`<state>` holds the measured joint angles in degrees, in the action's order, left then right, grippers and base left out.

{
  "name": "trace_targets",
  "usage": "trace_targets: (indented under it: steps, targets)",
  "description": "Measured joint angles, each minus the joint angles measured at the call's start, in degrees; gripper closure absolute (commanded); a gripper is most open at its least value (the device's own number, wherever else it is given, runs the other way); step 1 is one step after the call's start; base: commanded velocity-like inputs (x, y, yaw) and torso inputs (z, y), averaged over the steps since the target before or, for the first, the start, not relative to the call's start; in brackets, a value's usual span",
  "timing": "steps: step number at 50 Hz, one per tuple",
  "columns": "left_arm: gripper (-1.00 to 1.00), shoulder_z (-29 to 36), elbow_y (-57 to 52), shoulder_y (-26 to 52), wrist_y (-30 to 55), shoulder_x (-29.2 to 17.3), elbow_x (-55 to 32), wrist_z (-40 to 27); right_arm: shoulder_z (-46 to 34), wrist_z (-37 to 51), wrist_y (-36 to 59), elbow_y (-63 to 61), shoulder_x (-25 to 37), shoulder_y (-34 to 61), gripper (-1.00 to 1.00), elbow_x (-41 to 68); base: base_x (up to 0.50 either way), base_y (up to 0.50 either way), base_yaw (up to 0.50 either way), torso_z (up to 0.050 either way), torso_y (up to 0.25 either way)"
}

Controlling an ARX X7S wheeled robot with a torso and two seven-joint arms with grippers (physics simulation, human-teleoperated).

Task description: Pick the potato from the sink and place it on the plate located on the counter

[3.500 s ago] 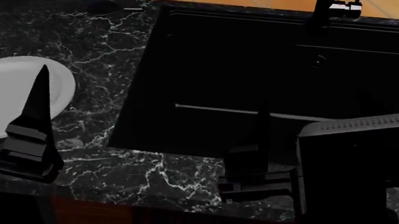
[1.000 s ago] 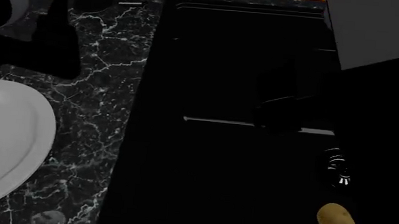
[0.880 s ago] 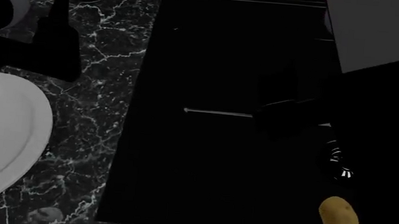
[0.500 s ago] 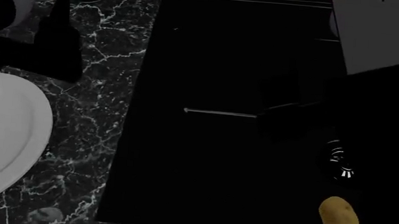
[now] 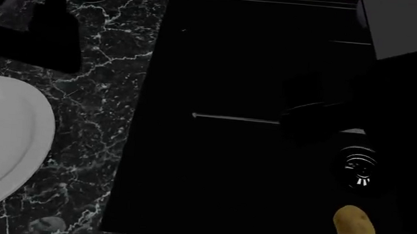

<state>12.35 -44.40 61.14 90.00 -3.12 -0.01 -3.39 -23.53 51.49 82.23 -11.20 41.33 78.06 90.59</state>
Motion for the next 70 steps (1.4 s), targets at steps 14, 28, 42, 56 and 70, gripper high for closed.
trace_targets:
  steps: [14, 28, 42, 56, 70]
  targets:
    - [-1.0, 0.29, -0.53, 0.65, 0.0, 0.77, 2.13, 1.26, -1.01, -0.43, -1.08, 0.42, 0.91, 0.28, -1.0, 0.62, 0.22, 0.0, 0.0, 0.0, 0.0]
    - [-1.0, 0.37, -0.67, 1.0, 0.0, 1.0, 2.89, 1.85, -1.93, 0.62, -1.2, 1.06, 1.55, 0.94, -1.0, 2.54, 0.05, 0.0, 0.0, 0.0, 0.0]
    - [-1.0, 0.97, -0.46, 1.15, 0.0, 1.5, 5.77, 3.89, -3.56, 3.41, -0.38, 2.49, 2.27, 1.84, -1.0, 6.43, 0.0, 0.0, 0.0, 0.0, -0.14]
    - [-1.0, 1.98, 0.13, 1.44, 0.0, 3.02, 12.82, 9.02, -5.92, 6.0, 0.73, 4.95, 3.21, 3.69, -1.0, 11.63, 0.0, 0.0, 0.0, 0.0, 0.0]
    - [-1.0, 3.86, 2.05, 1.59, -0.01, 3.12, 19.73, 13.67, -9.24, 9.68, 2.64, 8.33, 4.43, 6.76, -1.0, 18.93, 0.0, 0.0, 0.0, 0.0, 0.0]
